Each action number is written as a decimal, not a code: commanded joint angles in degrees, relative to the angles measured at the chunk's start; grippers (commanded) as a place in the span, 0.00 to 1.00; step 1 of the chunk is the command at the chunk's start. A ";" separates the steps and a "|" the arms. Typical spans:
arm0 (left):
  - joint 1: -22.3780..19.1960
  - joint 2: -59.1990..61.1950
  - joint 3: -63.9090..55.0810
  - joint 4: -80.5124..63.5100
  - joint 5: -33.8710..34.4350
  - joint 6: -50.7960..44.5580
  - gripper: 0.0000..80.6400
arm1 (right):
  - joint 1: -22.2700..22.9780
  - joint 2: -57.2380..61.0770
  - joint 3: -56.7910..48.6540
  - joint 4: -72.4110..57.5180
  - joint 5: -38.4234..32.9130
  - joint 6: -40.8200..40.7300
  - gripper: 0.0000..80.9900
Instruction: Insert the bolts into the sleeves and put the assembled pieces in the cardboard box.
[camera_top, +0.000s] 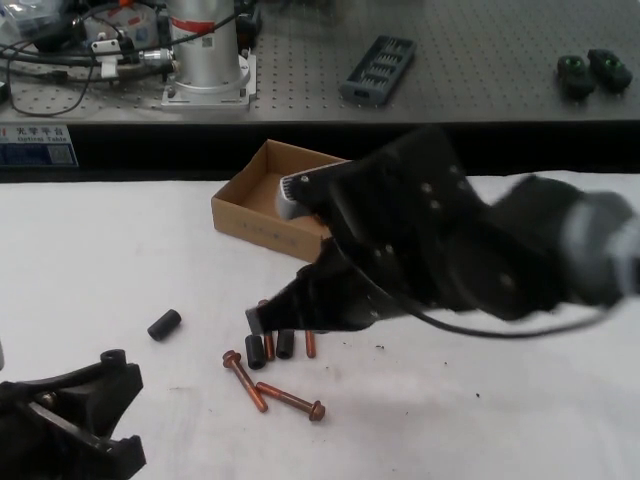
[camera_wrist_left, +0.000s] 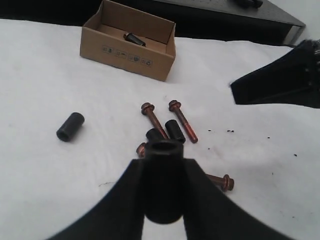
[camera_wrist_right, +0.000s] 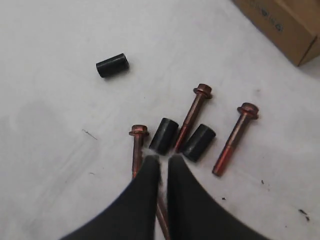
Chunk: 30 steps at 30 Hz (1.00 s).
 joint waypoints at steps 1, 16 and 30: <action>-0.26 -2.30 0.03 0.90 -2.52 0.65 0.01 | -2.67 3.46 -3.78 1.88 -4.91 2.65 0.07; -0.26 -22.76 0.49 13.89 -13.60 1.26 0.01 | -5.16 11.54 -9.16 4.84 -10.87 4.54 0.07; -0.26 -23.29 0.49 14.26 -13.60 1.26 0.01 | -5.03 14.46 -12.70 4.84 -12.53 5.39 0.34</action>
